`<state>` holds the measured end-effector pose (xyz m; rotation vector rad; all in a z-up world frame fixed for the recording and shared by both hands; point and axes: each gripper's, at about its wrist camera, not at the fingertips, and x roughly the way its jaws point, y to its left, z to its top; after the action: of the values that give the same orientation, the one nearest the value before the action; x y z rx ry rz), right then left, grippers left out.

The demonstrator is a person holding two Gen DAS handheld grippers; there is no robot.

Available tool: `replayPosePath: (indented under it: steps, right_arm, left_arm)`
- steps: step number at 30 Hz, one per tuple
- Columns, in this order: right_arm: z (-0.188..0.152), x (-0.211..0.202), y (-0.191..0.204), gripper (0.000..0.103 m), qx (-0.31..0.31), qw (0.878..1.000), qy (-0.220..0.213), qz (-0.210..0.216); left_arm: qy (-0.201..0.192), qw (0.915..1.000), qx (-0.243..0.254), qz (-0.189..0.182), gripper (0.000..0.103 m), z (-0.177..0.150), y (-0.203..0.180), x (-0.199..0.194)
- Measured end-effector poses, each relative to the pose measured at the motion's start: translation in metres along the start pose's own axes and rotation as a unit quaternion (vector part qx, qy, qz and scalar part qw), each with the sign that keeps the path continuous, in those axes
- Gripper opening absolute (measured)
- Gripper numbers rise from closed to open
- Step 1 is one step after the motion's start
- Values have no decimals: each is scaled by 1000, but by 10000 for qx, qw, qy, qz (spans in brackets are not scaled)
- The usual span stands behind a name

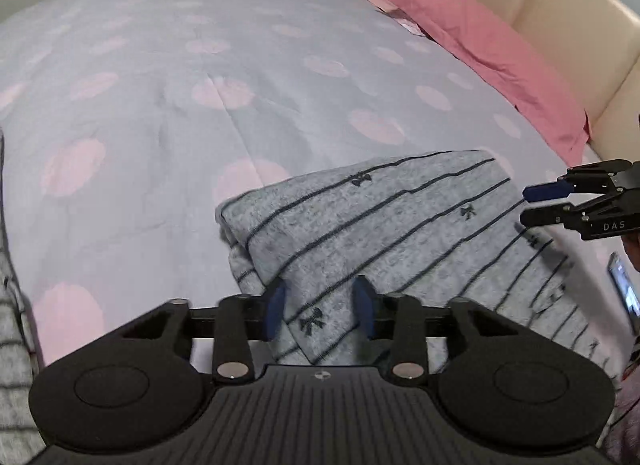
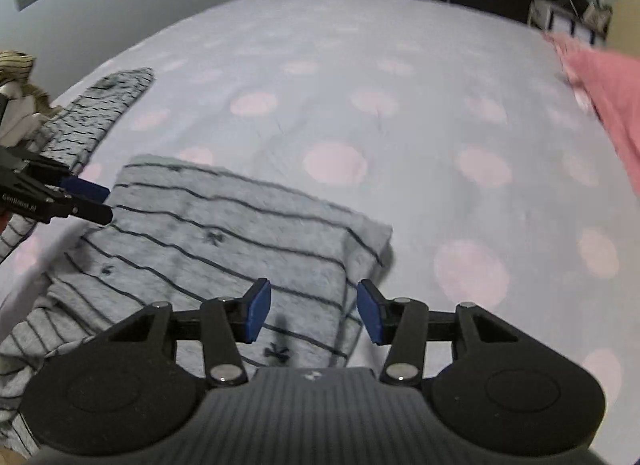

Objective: Fold clothes
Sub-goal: 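Open both grippers and lift them off the folded shirt bundle, then grasp the shirt bundle edge with the left gripper while the right gripper grasps it too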

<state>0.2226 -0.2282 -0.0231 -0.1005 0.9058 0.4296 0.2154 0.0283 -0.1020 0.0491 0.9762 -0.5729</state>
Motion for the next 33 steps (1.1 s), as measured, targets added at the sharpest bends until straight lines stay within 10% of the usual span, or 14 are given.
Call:
replayPosePath:
  steps: [3, 17, 33]
  right_arm:
    - [-5, 15, 0, 51, 23, 9997, 171, 190]
    - [-20, 24, 29, 51, -923, 9951, 256, -257]
    - [-39, -58, 73, 53, -1760, 9831, 108, -503]
  left_arm:
    - [-127, 9998, 137, 16, 4, 5, 6, -7]
    - [-167, 9989, 182, 399, 2, 13, 13, 2]
    - [-221, 9903, 1208, 653, 32, -76, -61, -108]
